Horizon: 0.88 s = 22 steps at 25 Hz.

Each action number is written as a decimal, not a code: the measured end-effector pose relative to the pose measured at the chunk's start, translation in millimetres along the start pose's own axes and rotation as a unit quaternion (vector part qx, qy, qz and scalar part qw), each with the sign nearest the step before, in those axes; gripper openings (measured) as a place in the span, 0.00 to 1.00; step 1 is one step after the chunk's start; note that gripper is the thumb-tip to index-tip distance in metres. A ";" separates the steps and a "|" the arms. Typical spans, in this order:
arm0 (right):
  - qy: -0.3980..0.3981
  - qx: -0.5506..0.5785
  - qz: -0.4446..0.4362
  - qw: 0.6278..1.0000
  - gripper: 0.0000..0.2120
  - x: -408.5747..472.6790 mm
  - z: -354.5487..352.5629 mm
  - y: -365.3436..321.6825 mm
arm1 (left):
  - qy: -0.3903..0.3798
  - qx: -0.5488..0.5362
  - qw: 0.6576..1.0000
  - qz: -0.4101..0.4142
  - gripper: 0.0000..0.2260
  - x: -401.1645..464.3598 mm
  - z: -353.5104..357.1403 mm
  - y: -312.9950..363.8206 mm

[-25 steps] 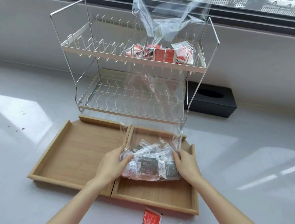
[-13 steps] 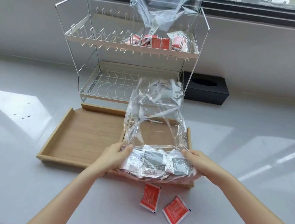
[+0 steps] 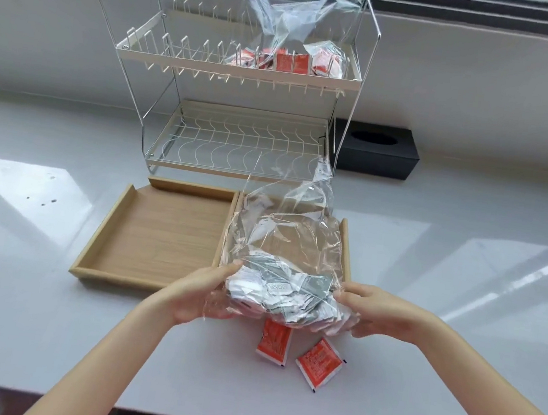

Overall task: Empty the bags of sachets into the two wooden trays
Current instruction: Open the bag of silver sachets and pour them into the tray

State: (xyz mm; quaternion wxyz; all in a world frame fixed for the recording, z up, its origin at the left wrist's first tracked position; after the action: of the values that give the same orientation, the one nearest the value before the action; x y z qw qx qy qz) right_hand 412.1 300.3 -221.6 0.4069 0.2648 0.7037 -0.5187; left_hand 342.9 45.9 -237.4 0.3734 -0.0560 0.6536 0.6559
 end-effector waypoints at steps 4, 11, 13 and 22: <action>0.116 -0.031 -0.013 0.993 0.09 -1.4 0.5 -5.7 | -0.040 -0.037 0.998 0.042 0.14 -7.5 -2.0 8.3; 0.172 0.110 -0.071 0.976 0.11 -21.6 -17.8 -25.2 | 0.029 0.148 0.982 0.115 0.27 -22.8 -5.0 35.3; 0.152 0.159 -0.096 0.971 0.11 -31.1 -22.1 -31.0 | 0.027 0.148 0.978 0.143 0.27 -29.6 -7.0 47.7; 0.140 0.273 -0.177 0.935 0.14 -72.6 -40.1 -74.2 | 0.060 0.177 0.950 0.249 0.11 -37.2 -8.7 103.2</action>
State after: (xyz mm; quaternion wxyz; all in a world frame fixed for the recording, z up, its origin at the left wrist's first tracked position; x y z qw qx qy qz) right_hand 379.6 318.0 -116.7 0.1174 0.3068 0.6201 -0.7125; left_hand 307.9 36.3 -133.6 0.1623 0.1366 0.7734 0.5973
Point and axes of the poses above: each hand's wrist, its own x-axis towards the middle knuckle, its own z-axis out of the palm, y = z × x, the point moved 2 cm from there along x, towards the middle knuckle, and after that the axes turned 12 degrees about z, right-handed, at the moved point
